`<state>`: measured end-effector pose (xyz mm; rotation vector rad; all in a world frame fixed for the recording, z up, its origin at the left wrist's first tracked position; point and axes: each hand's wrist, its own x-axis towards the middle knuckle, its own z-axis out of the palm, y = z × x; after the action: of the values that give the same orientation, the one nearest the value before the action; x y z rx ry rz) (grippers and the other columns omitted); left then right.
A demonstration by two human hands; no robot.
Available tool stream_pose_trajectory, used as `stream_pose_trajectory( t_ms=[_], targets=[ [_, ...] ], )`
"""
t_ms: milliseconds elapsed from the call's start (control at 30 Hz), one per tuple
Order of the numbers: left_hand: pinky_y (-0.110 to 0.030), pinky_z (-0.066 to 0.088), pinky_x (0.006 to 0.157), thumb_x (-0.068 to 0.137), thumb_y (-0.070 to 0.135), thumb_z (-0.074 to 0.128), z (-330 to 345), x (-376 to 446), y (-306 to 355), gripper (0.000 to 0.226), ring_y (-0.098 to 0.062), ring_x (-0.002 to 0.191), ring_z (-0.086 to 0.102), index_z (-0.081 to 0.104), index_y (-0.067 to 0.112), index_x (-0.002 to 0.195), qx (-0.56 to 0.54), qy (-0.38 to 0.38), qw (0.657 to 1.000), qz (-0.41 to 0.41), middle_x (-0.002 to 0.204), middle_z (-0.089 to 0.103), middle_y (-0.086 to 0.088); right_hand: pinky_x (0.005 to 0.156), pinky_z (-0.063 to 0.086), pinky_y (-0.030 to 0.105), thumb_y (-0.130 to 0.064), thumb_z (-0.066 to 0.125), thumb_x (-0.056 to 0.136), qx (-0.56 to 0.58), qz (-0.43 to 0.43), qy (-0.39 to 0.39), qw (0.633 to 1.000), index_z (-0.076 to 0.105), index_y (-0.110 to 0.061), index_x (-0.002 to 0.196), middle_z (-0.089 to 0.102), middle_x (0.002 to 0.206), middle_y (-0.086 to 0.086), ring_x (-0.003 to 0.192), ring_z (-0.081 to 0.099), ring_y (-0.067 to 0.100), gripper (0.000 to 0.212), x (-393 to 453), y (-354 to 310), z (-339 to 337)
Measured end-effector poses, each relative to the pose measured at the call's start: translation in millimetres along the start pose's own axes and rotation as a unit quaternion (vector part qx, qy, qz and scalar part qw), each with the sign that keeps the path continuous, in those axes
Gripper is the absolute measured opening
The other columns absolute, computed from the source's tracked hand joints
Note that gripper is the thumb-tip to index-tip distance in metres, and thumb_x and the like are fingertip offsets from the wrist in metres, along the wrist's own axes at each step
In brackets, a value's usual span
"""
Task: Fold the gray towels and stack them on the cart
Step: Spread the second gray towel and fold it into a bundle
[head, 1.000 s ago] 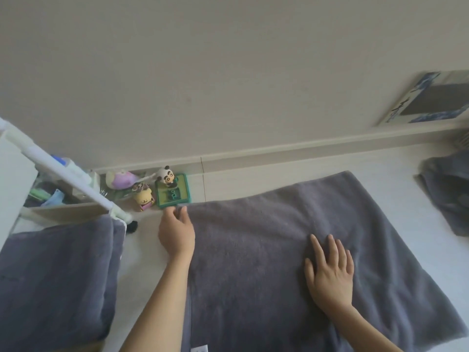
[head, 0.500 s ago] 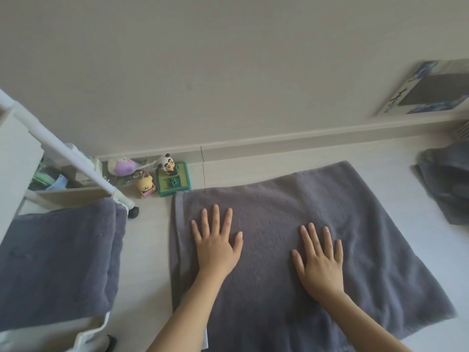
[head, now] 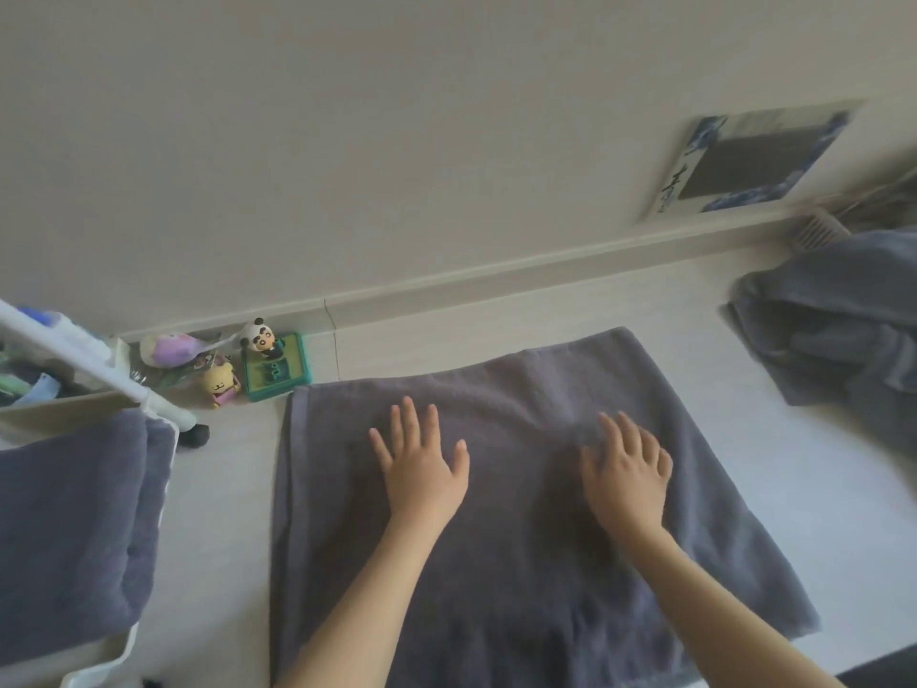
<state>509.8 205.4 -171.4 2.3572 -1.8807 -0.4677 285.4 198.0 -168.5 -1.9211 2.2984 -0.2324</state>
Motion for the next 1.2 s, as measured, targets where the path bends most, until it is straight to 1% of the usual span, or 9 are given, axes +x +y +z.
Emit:
stream_pose_trajectory(
  t_ms=[133,300,433,533,667,833,933,1067,1200],
  targets=[
    [-0.046,-0.014,0.115,0.078,0.057,-0.002,16.0,10.3,37.9,0.083,-0.024,0.147,-0.009,0.013,0.021,0.152,0.003,-0.018,0.999,0.038,0.159,-0.008,-0.009,0.111,0.015,0.045,-0.037,0.047,0.093,0.035,0.108,-0.025,0.993,0.029,-0.015,0.144,0.021,0.154,0.012,0.139,0.02,0.033,0.059,52.4,44.2,-12.7],
    [-0.057,0.009,0.11,0.085,0.054,0.029,36.2,17.1,45.8,0.067,-0.039,0.138,0.03,0.041,0.023,0.142,0.056,-0.021,0.998,0.02,0.151,0.034,-0.015,0.098,0.035,0.041,-0.041,0.054,0.09,0.124,0.181,-0.086,0.972,0.039,-0.003,0.135,0.049,0.131,0.024,0.12,0.044,0.04,0.06,101.2,75.2,-20.8],
    [-0.05,0.01,0.112,0.086,0.056,0.024,33.7,22.2,44.2,0.066,-0.032,0.139,0.032,0.043,0.025,0.141,0.007,0.0,1.0,0.017,0.15,0.037,-0.007,0.076,0.043,0.035,-0.025,0.055,0.092,0.2,0.082,-0.064,0.974,0.057,-0.008,0.115,0.066,0.108,0.016,0.098,0.06,0.035,0.029,103.3,50.2,-47.2],
    [-0.039,0.017,0.114,0.089,0.05,0.024,18.8,28.1,38.2,0.065,-0.023,0.139,0.031,0.042,0.015,0.141,-0.202,0.076,0.976,-0.035,0.149,0.039,-0.006,0.076,0.048,0.035,-0.031,0.052,0.091,0.208,-0.074,0.007,0.975,0.063,-0.02,0.111,0.068,0.106,0.006,0.091,0.064,0.03,0.025,60.7,9.8,-64.0],
    [-0.038,0.027,0.115,0.094,0.037,0.035,11.7,23.4,21.3,0.056,-0.022,0.137,0.034,0.037,0.011,0.144,-0.393,0.127,0.908,-0.073,0.148,0.038,-0.009,0.076,0.049,0.031,-0.061,0.035,0.084,0.108,-0.26,-0.193,0.94,0.059,-0.035,0.113,0.065,0.102,-0.007,0.093,0.063,0.018,0.045,1.7,-29.3,-52.3],
    [-0.01,0.021,0.105,0.099,0.031,0.035,16.8,18.3,10.2,0.049,-0.009,0.136,0.033,0.037,0.01,0.143,-0.445,0.105,0.886,-0.071,0.149,0.037,-0.004,0.057,0.049,0.025,-0.061,0.044,0.072,0.06,-0.216,-0.087,0.971,0.064,-0.034,0.088,0.06,0.077,-0.012,0.067,0.059,0.014,0.037,-11.3,-43.5,-21.0],
    [-0.015,0.018,0.109,0.092,0.039,0.03,18.4,19.0,7.8,0.059,-0.006,0.136,0.029,0.037,0.011,0.143,-0.421,0.102,0.9,-0.046,0.15,0.035,-0.002,0.059,0.048,0.026,-0.066,0.049,0.063,0.025,-0.229,-0.11,0.967,0.063,-0.032,0.086,0.058,0.079,-0.01,0.068,0.055,0.015,0.044,-22.6,-55.3,-4.6],
    [-0.021,0.017,0.113,0.09,0.048,0.026,23.2,20.5,4.4,0.065,-0.009,0.139,0.028,0.037,0.012,0.143,-0.394,0.113,0.912,-0.021,0.15,0.035,-0.002,0.052,0.045,0.024,-0.05,0.084,0.047,0.013,-0.218,-0.115,0.969,0.056,-0.029,0.064,0.055,0.064,-0.011,0.058,0.054,0.013,0.039,-28.2,-68.8,5.2],
    [-0.025,0.016,0.115,0.087,0.053,0.021,25.6,23.3,5.1,0.072,-0.012,0.14,0.027,0.036,0.012,0.144,-0.368,0.123,0.922,-0.016,0.152,0.033,-0.003,0.052,0.038,0.024,-0.038,0.085,0.055,0.047,-0.193,-0.106,0.974,0.053,-0.027,0.057,0.055,0.059,-0.01,0.057,0.055,0.014,0.034,-12.1,-67.3,-6.2]
  ],
)
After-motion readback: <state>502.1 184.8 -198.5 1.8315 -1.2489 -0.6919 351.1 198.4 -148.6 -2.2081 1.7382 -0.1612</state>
